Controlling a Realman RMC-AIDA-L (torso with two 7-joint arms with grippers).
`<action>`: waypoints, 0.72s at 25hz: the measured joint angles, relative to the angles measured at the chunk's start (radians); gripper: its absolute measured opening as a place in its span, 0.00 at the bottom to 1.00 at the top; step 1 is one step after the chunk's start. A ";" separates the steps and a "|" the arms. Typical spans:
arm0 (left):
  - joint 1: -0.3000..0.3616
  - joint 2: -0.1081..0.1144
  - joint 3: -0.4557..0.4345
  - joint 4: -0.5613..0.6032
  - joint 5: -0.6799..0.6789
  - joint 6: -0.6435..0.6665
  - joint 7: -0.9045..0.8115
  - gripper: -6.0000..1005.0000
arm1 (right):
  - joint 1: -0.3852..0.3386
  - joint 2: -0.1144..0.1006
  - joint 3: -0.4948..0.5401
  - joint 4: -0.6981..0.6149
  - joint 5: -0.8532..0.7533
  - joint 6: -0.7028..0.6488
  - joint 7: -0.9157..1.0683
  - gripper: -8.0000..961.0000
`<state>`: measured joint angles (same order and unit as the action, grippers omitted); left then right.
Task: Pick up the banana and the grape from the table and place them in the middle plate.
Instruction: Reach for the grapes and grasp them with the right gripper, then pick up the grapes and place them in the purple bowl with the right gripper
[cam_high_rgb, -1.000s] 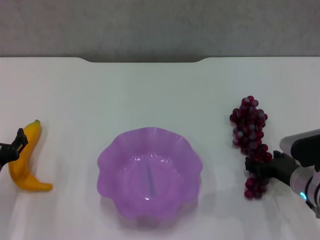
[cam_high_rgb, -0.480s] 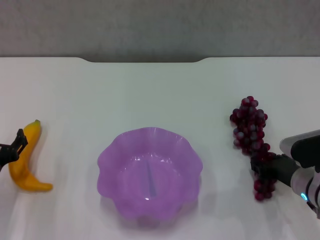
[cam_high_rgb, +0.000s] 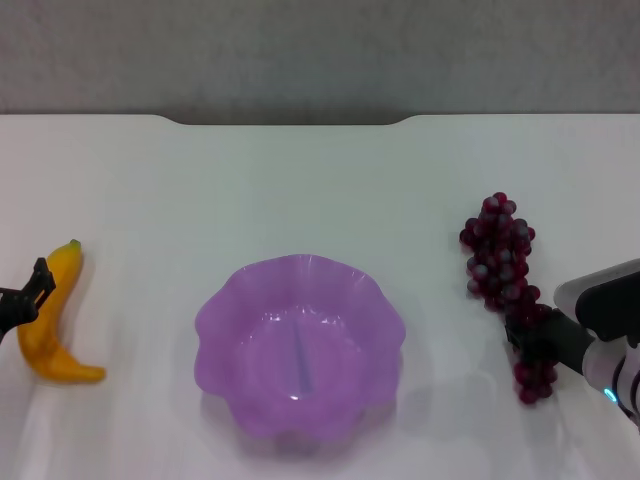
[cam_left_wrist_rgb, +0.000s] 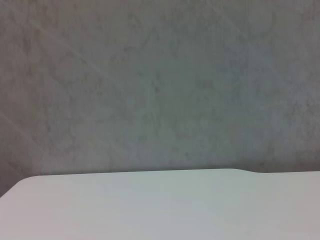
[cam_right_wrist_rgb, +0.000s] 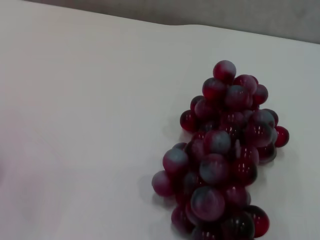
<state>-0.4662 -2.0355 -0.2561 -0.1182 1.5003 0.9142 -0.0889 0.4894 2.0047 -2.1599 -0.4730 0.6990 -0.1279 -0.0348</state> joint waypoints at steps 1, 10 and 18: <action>0.000 0.000 0.000 0.000 0.000 0.000 0.000 0.90 | 0.000 0.000 0.001 0.000 0.000 0.000 -0.012 0.51; 0.003 0.000 0.000 0.000 0.000 0.000 0.000 0.90 | 0.013 -0.002 0.008 -0.007 -0.001 -0.005 -0.063 0.48; 0.007 0.000 0.000 0.006 0.000 0.000 0.000 0.90 | 0.025 -0.004 0.096 -0.017 -0.001 -0.010 -0.130 0.46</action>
<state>-0.4590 -2.0356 -0.2561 -0.1126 1.5002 0.9142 -0.0889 0.5149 2.0003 -2.0635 -0.4903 0.6979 -0.1382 -0.1644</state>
